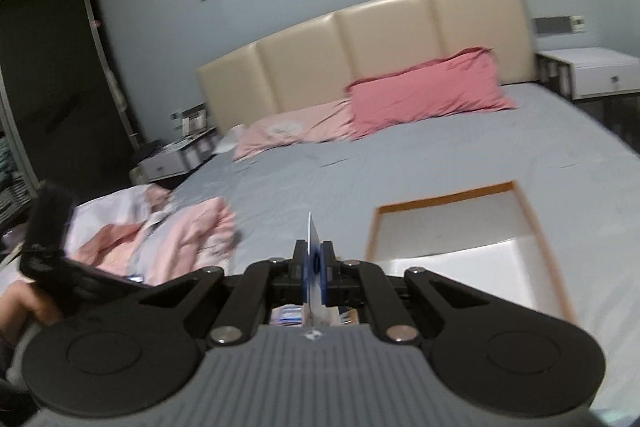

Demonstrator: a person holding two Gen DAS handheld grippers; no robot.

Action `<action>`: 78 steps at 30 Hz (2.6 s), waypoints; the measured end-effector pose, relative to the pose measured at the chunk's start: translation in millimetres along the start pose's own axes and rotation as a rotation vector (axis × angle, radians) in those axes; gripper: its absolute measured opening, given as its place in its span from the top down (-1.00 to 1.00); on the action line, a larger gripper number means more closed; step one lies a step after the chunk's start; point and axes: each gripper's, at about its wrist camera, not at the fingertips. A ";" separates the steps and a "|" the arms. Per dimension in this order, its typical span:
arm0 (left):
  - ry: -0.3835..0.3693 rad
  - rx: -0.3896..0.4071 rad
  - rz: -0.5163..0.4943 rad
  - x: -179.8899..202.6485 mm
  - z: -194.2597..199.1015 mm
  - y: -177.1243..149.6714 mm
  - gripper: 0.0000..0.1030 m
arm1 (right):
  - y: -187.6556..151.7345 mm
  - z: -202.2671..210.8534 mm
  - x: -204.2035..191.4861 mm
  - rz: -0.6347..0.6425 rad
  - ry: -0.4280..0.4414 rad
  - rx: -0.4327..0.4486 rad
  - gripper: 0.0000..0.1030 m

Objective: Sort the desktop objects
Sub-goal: 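Carry the lotion tube into the orange box and open the right gripper while the left holds the feather toy, then carry the red feather toy over the orange box with the left gripper and release it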

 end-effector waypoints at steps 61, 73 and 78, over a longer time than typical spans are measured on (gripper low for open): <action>-0.099 0.039 -0.033 93.0 -2.4 18.6 0.78 | -60.6 -9.8 95.4 0.038 -0.187 -0.155 0.52; -0.247 0.042 -0.136 188.0 -50.1 47.3 0.78 | -78.3 1.0 141.0 -0.202 -0.303 -0.130 0.49; -0.259 -0.008 -0.149 211.9 -77.6 51.1 0.78 | -78.8 -6.6 134.5 -0.166 -0.295 -0.135 0.49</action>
Point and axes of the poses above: each gripper's, at about its wrist camera, not at the fingertips, and z roughly against the way its jaws point, x to its right, y to its top, and after that the axes turned 10 degrees about z, right-handed
